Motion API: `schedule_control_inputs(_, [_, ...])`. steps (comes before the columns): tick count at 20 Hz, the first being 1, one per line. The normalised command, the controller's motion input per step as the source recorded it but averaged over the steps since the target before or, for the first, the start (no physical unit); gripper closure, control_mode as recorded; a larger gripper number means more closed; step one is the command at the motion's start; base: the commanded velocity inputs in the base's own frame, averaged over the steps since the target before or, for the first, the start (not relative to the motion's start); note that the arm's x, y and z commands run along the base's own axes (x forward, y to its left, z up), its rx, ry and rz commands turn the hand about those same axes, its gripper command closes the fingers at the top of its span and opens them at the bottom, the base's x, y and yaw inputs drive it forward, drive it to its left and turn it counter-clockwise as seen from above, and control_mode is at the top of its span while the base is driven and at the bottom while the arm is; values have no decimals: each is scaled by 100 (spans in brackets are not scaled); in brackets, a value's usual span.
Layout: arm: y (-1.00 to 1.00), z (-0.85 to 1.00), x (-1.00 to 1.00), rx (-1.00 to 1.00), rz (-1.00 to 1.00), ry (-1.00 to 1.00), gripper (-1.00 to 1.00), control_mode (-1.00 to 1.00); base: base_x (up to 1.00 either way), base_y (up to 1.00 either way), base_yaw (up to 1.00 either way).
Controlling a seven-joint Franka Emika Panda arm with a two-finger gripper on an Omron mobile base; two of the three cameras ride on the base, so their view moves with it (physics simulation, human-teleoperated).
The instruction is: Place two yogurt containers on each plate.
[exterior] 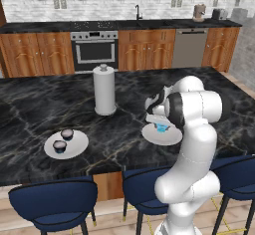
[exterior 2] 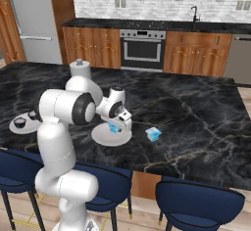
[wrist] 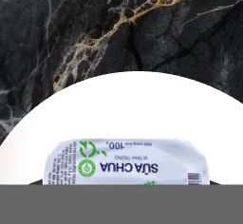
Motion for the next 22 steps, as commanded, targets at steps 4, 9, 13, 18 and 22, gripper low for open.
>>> schedule_control_inputs(4, [0, -25, 0, 0, 0, 0, 100, -100, 0, 0, 0])
schedule_control_inputs(9, [6, -1, -6, 0, 0, 0, -100, -100, 0, 0, 0])
schedule_control_inputs(13, [0, 12, -9, 0, 0, 0, -100, -100, 0, 0, 0])
schedule_control_inputs(18, [0, 38, -10, 0, 0, -2, -100, -100, 0, 0, 0])
schedule_control_inputs(22, [0, 54, -19, 0, 0, -5, -100, -100, 0, 0, 0])
